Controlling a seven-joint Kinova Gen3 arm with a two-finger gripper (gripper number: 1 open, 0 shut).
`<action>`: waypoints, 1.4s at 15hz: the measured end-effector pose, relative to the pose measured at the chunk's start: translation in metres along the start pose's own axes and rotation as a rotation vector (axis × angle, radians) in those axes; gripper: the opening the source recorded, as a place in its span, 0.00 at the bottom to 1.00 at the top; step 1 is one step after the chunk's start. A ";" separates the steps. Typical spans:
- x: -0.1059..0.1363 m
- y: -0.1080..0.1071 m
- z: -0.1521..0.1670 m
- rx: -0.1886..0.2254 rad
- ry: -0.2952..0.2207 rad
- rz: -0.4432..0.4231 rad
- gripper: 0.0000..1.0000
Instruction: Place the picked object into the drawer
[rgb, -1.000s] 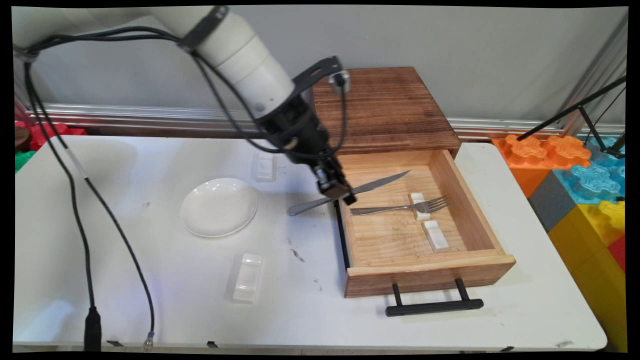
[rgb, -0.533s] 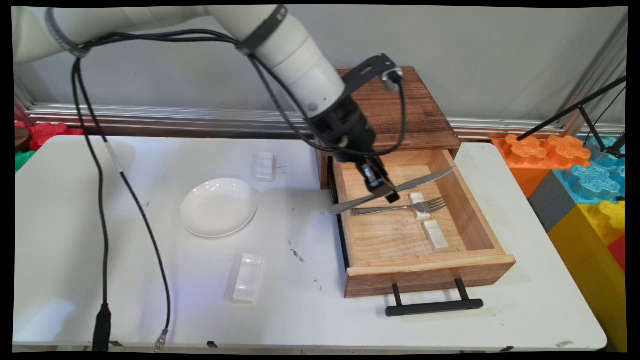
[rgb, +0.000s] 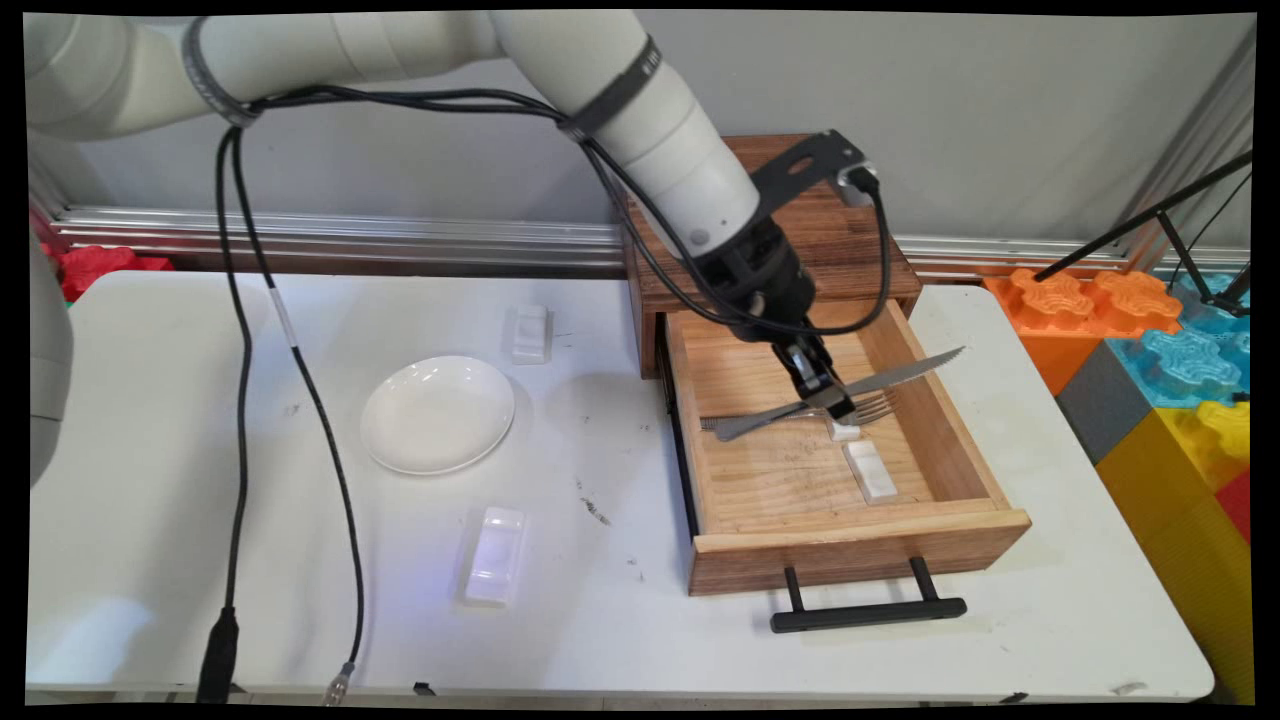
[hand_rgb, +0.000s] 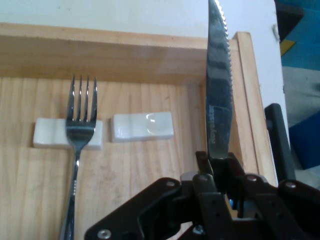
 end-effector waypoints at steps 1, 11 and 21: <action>0.001 0.000 0.005 0.002 0.002 -0.001 0.00; -0.007 -0.007 0.053 0.025 0.031 -0.020 0.00; -0.028 -0.010 0.082 0.028 0.029 0.003 0.00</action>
